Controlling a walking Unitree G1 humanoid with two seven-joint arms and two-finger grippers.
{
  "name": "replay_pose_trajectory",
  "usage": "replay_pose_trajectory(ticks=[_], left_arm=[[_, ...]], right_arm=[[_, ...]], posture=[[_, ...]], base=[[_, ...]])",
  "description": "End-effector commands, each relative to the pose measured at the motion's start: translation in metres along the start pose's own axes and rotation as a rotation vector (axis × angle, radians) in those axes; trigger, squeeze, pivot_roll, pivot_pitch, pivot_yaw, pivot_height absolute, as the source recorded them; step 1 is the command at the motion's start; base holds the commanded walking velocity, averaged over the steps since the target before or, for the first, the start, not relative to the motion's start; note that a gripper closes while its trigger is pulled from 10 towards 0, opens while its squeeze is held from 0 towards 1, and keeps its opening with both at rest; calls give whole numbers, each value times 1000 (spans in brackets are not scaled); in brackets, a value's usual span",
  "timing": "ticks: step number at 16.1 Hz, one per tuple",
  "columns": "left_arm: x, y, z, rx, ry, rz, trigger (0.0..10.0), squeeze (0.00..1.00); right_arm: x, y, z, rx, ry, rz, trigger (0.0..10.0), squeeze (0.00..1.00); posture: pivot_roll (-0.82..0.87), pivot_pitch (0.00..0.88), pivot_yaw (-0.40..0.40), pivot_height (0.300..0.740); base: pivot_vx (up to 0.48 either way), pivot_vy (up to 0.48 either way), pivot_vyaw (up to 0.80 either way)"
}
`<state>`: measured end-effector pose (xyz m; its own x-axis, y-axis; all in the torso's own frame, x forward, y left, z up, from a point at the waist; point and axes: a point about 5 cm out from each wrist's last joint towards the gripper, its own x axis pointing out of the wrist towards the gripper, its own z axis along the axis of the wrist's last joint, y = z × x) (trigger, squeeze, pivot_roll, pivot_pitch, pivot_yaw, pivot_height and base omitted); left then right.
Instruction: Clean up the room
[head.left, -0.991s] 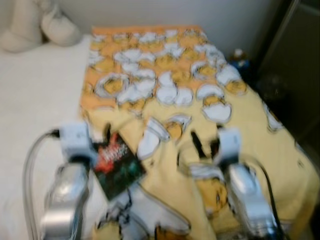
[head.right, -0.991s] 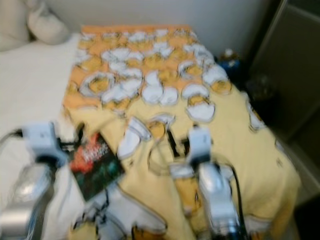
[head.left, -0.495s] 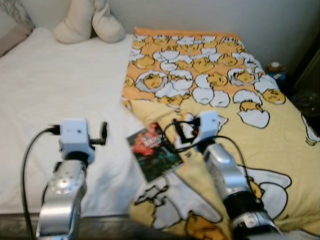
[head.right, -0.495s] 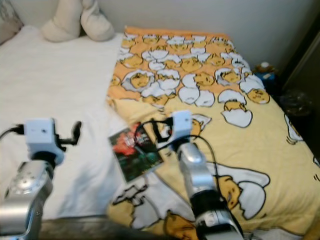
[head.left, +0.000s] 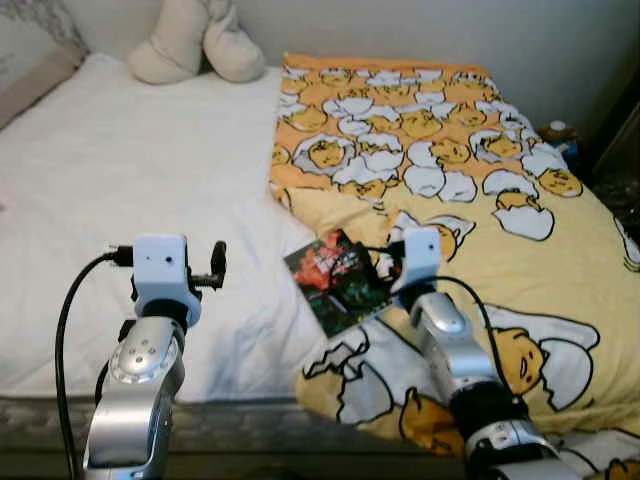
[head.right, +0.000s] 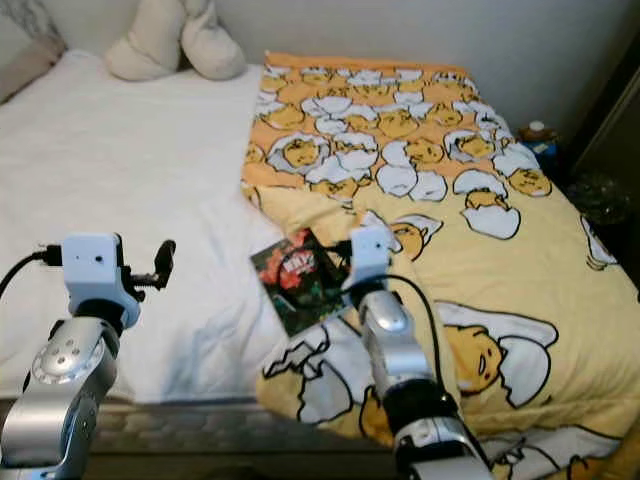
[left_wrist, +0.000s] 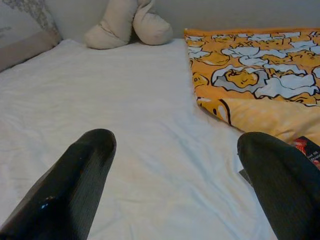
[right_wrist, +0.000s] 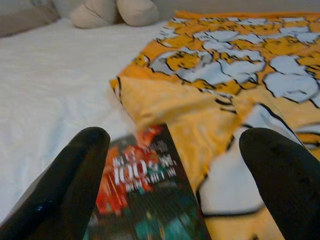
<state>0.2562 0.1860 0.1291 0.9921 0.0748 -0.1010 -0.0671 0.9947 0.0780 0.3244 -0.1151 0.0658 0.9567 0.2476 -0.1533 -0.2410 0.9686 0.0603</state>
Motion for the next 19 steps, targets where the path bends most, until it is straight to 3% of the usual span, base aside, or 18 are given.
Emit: replay_pose_trajectory(ticks=[1,8,11,14,17,19], left_arm=[[1,-3,1,4,5,-24,10000,0],[-6,6,2,30,18,-33,10000,0],[-6,8,1,44,20,-34,10000,0],[-3,5,3,53,-24,-52,10000,0],[0,-1,-4,18,-24,-88,10000,0],[3,-5,-7,15,-21,-102,10000,0]], right_arm=[[4,-6,8,-9,-20,-34,10000,0],[16,-15,5,-16,34,-106,10000,0],[18,-20,14,-66,-12,-166,10000,0],[-3,-26,28,-198,-202,-294,10000,0],[-48,-15,17,-209,-225,-265,10000,0],[-68,-10,22,-201,-231,-236,10000,0]], posture=[[71,0,17,740],[125,0,37,740],[136,0,29,740],[120,0,15,740],[70,0,8,740],[40,0,10,740]], base=[[0,0,0],[0,0,0],[0,0,0],[0,0,0],[0,0,0],[0,0,0]])
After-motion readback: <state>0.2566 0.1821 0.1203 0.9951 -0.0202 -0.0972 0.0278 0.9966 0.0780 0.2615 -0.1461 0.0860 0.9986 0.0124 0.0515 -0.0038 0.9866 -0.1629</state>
